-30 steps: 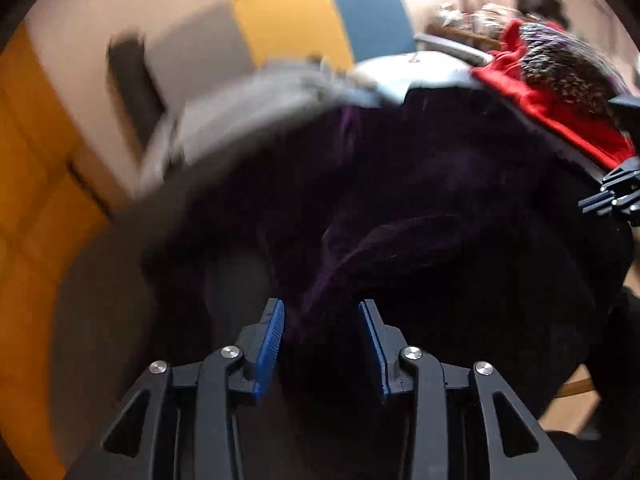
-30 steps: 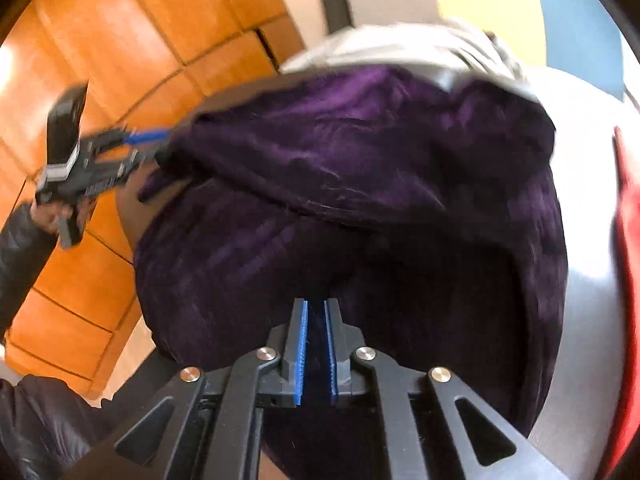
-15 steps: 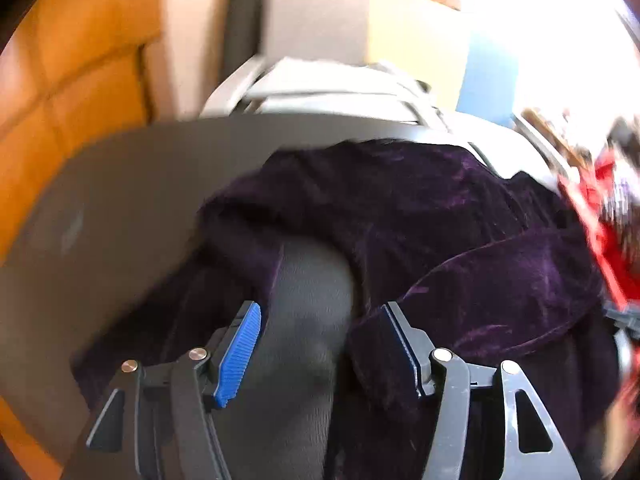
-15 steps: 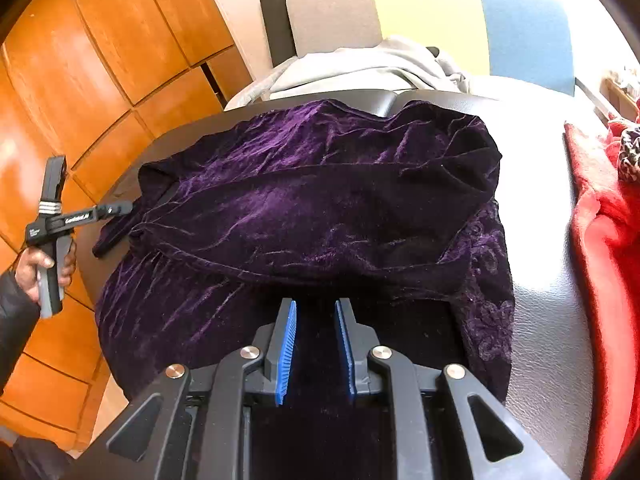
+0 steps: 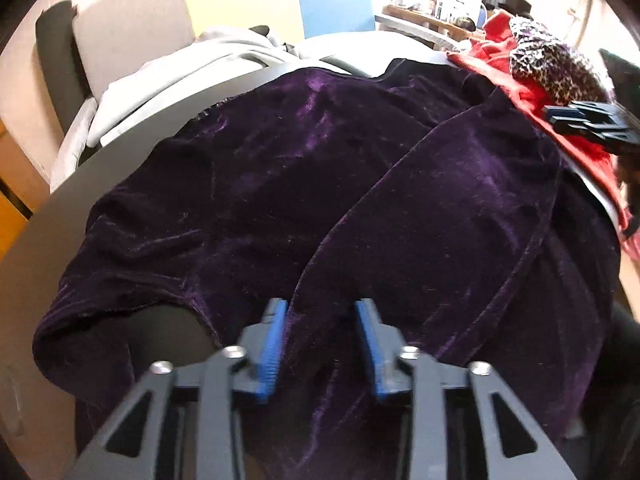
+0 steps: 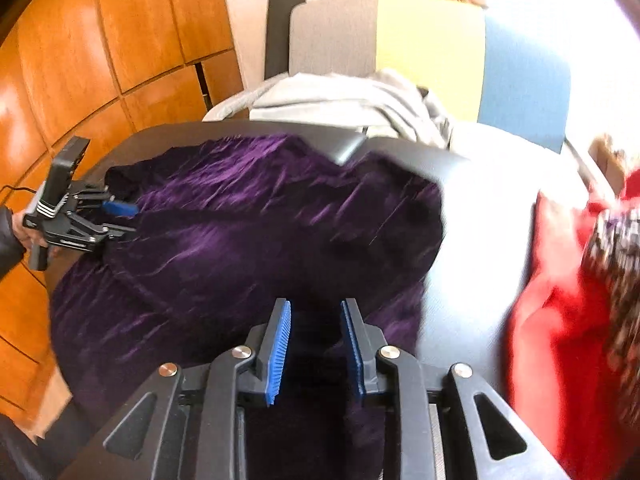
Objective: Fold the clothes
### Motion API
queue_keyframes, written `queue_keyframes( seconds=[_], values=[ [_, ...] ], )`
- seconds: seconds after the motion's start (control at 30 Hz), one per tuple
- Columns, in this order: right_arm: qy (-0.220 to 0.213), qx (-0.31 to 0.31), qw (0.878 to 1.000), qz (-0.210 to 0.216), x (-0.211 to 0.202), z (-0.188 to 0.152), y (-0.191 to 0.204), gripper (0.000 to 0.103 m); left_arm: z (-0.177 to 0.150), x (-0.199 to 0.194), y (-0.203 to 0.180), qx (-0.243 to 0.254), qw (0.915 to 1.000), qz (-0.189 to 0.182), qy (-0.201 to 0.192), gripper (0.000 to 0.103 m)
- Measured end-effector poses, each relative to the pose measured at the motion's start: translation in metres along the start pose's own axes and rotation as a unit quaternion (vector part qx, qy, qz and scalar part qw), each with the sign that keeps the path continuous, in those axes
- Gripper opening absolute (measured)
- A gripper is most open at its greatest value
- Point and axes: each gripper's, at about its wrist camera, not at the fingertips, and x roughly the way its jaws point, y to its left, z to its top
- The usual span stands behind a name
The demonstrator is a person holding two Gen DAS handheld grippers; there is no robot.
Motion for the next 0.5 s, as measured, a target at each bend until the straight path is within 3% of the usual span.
queue_keyframes(
  seconds=[0.03, 0.07, 0.27, 0.33, 0.4, 0.43, 0.47, 0.5],
  values=[
    [0.003, -0.012, 1.0, -0.007, 0.003, 0.005, -0.005, 0.03, 0.001, -0.002, -0.002, -0.001, 1.0, 0.006, -0.003, 0.011],
    [0.012, -0.023, 1.0, -0.01, 0.009, 0.009, -0.008, 0.031, 0.002, -0.004, -0.003, -0.002, 0.9999, 0.011, -0.007, 0.003],
    [0.067, -0.069, 0.995, -0.04, 0.052, 0.031, -0.022, 0.033, 0.021, -0.04, 0.003, -0.047, 0.9948, 0.01, -0.09, 0.003],
    [0.105, -0.059, 0.991, -0.055, 0.072, 0.031, -0.029, 0.032, 0.028, -0.048, 0.004, -0.047, 0.9935, 0.012, -0.103, 0.003],
    [0.098, -0.044, 0.992, -0.06, 0.072, 0.032, -0.035, 0.02, 0.036, -0.058, 0.002, -0.048, 0.9916, 0.011, -0.12, 0.003],
    [0.088, -0.04, 0.993, -0.07, 0.067, 0.033, -0.037, 0.008, 0.039, -0.063, 0.002, -0.049, 0.9903, 0.009, -0.13, 0.003],
    [0.078, -0.04, 0.991, -0.102, 0.062, 0.033, -0.04, 0.0, 0.044, -0.07, 0.002, -0.054, 0.9879, 0.005, -0.146, 0.003],
    [0.064, -0.031, 0.987, -0.141, 0.052, 0.032, -0.047, 0.0, 0.05, -0.076, 0.003, -0.061, 0.9847, 0.002, -0.163, 0.003]
  ],
)
